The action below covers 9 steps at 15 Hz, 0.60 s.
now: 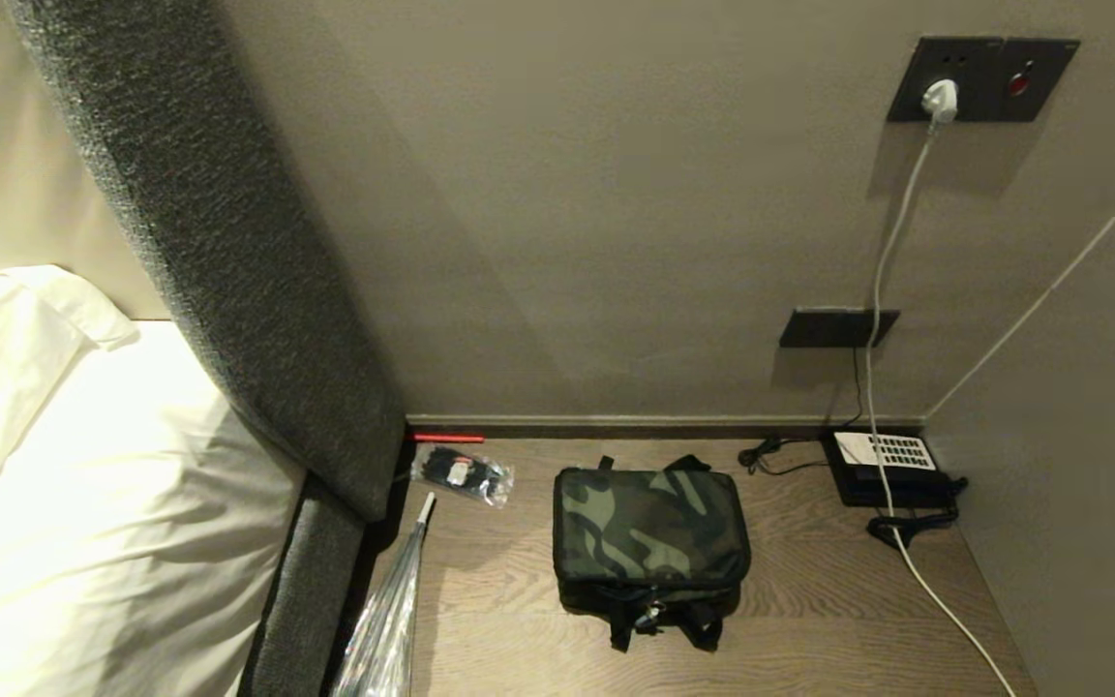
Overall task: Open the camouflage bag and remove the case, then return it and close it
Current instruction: Open the top of the storage box
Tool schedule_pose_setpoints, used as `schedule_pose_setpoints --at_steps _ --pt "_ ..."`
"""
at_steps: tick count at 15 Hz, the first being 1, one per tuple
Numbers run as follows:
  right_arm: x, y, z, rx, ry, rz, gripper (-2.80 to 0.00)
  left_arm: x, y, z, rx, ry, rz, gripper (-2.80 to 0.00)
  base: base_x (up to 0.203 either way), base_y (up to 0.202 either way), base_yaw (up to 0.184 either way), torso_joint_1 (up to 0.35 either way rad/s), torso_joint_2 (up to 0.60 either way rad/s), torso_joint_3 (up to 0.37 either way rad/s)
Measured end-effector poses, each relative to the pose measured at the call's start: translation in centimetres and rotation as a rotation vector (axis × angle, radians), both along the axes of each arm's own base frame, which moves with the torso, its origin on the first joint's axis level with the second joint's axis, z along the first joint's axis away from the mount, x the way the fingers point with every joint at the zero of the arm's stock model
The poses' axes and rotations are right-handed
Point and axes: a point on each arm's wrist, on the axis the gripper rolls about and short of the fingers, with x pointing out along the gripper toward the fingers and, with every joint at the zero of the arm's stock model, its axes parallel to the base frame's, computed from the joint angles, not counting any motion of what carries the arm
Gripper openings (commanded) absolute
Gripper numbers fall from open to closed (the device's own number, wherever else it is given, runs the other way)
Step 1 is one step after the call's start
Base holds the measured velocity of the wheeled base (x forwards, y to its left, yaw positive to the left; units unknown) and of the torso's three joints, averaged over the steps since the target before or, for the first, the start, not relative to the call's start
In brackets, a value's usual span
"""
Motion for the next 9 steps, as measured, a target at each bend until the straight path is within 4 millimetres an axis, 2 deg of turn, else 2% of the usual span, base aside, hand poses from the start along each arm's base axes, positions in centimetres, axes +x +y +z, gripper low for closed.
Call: schedule_pose_setpoints --at_steps 9 --pt "0.00 0.00 0.01 0.001 -0.001 0.000 -2.80 0.01 0.00 -0.03 0.000 0.001 0.000 -2.80 0.000 0.000 0.000 0.003 0.00 -0.198"
